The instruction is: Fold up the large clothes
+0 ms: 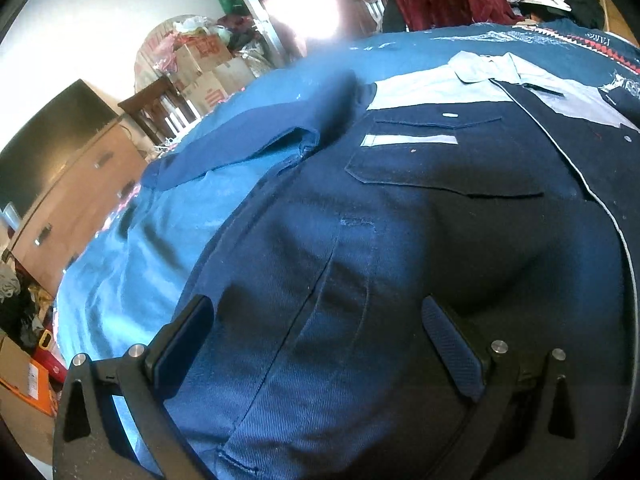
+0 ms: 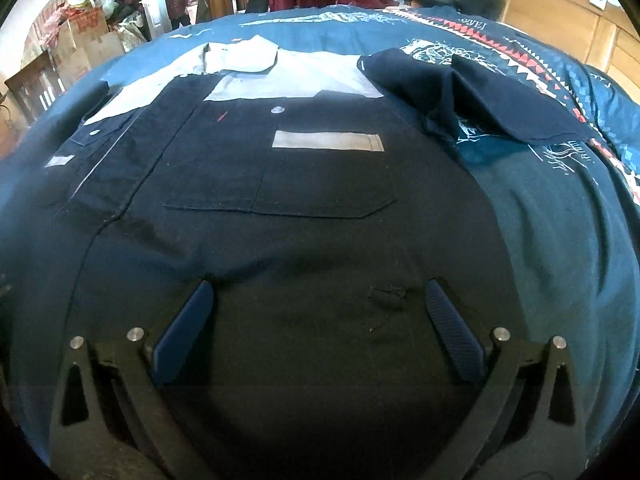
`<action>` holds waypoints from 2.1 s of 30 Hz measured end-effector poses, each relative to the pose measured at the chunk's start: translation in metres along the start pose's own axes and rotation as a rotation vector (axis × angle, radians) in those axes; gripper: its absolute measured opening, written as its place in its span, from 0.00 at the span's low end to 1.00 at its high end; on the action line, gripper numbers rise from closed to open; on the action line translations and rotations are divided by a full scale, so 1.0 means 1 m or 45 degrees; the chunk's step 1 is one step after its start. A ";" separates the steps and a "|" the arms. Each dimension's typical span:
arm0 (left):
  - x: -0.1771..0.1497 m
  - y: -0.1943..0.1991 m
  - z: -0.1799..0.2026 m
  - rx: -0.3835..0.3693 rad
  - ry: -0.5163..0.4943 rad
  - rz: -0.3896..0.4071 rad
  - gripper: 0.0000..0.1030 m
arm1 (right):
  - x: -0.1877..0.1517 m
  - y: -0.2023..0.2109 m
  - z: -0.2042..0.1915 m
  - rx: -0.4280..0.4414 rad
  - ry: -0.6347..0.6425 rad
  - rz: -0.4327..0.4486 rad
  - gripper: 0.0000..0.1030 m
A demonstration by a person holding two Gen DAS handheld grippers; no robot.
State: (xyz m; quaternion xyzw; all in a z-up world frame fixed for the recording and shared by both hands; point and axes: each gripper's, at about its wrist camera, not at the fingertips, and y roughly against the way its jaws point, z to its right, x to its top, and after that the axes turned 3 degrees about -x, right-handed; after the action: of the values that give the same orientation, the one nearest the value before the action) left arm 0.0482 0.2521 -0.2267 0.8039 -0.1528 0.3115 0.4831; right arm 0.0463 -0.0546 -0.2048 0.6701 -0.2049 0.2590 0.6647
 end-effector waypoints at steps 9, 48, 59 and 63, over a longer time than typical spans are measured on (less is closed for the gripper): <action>0.000 0.001 -0.001 0.001 0.004 0.004 1.00 | 0.008 -0.008 -0.004 -0.002 -0.002 0.012 1.00; 0.000 0.003 0.005 0.014 0.003 0.008 1.00 | 0.008 -0.015 0.002 0.019 -0.002 0.028 1.00; 0.000 0.002 0.005 0.013 0.003 0.008 1.00 | 0.008 -0.015 0.002 0.019 -0.002 0.030 1.00; 0.000 0.002 0.004 0.013 0.003 0.009 1.00 | 0.008 -0.015 0.002 0.020 -0.002 0.030 1.00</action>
State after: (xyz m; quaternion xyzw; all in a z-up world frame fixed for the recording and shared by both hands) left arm 0.0484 0.2472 -0.2270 0.8055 -0.1533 0.3149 0.4780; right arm 0.0625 -0.0560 -0.2118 0.6731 -0.2112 0.2681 0.6561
